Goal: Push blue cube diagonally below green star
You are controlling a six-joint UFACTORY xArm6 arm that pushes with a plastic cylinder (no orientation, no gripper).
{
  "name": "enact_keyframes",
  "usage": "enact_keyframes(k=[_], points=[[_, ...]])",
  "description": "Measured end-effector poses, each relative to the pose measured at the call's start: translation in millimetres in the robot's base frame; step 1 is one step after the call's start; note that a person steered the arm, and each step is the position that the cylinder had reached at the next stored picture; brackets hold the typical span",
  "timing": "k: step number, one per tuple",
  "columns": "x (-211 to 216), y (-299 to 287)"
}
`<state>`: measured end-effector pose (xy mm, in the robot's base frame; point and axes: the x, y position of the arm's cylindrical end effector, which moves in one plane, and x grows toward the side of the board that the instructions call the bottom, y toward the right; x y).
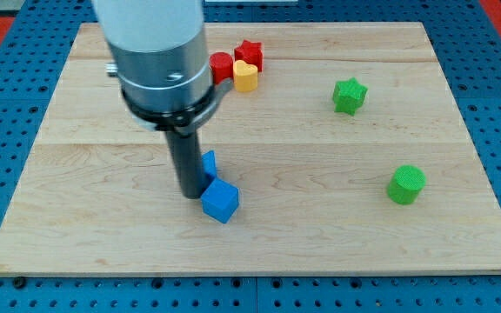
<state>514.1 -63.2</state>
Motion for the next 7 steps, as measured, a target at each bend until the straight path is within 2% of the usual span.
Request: enact_keyframes(k=[1, 2, 3, 5, 6, 7], points=[[-33.2, 14.8], [-32.8, 20.3], [-45.7, -47.7], [38.2, -73.6], [58.2, -70.0], [58.2, -36.5]])
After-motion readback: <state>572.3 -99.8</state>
